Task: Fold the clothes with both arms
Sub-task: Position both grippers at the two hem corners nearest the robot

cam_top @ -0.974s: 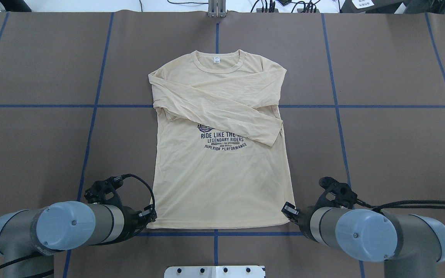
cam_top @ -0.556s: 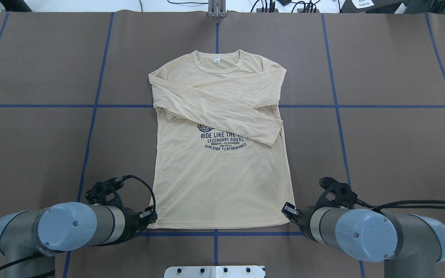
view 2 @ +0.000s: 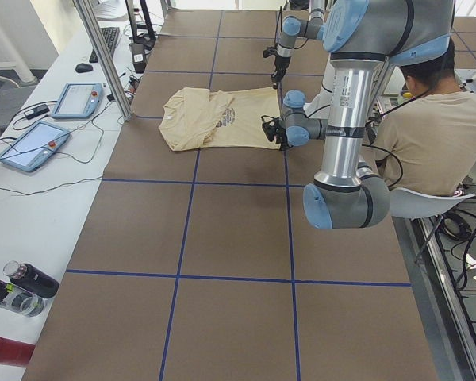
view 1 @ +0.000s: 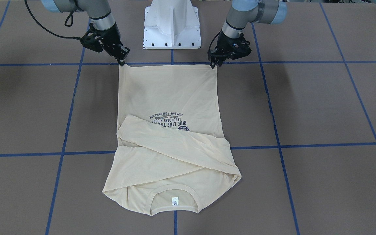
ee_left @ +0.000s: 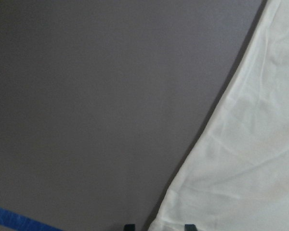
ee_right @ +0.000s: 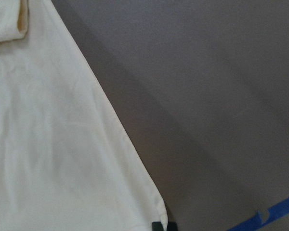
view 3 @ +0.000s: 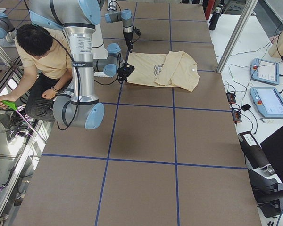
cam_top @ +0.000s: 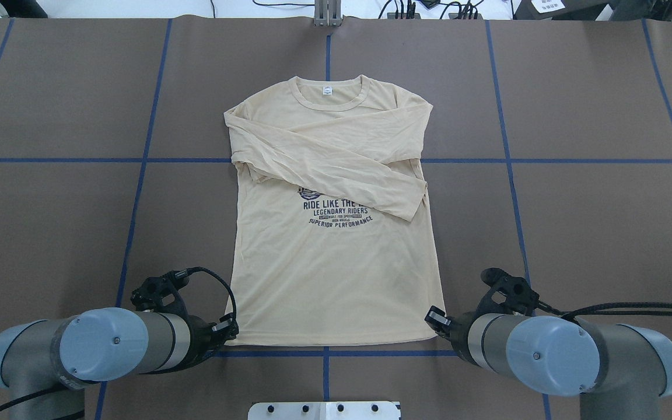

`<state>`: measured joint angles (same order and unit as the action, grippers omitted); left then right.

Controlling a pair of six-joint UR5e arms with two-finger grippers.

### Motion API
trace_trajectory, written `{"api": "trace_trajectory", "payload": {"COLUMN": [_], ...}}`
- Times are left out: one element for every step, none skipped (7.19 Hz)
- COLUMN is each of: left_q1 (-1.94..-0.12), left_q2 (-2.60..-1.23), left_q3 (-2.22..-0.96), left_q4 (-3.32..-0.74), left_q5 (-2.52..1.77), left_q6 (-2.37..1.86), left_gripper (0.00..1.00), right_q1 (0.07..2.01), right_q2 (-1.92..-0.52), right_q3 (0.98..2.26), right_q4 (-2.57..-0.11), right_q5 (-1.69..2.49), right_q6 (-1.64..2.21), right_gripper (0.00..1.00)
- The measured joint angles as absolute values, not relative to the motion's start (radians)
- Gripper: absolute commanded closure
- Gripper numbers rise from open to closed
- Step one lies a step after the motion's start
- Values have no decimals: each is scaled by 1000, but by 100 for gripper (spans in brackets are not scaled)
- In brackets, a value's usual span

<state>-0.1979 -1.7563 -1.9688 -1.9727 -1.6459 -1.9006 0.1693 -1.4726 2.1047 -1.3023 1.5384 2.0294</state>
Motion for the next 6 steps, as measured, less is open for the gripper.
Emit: {"api": "trace_trajectory", "payload": {"left_q1": [-197, -196, -195, -195, -194, -194], "left_q2": [-1756, -1756, -1756, -1756, -1756, -1756], "left_q3": [-1968, -1968, -1968, -1968, -1967, -1965], "left_q4": [-1973, -1973, -1973, -1973, -1973, -1973], "left_q5": [-1646, -1646, -1646, -1646, -1646, -1646], "left_q6": [-1901, -1901, -1901, -1901, -1901, -1901], "left_gripper": [55, 55, 55, 56, 57, 60], "right_q1": [169, 169, 169, 169, 170, 170], "right_q2": [-1473, -1473, -1472, -1472, -1471, -1471], "right_q3": [2105, 2105, 2105, 2105, 2105, 2105], "right_q4": [-1302, -1302, -1302, -1302, -1302, -1302], "right_q5": [1539, 1539, 1539, 1539, 1539, 1539], "right_q6": [2029, 2029, 2029, 2029, 2029, 2029], "right_gripper": [100, 100, 100, 100, 100, 100]}}
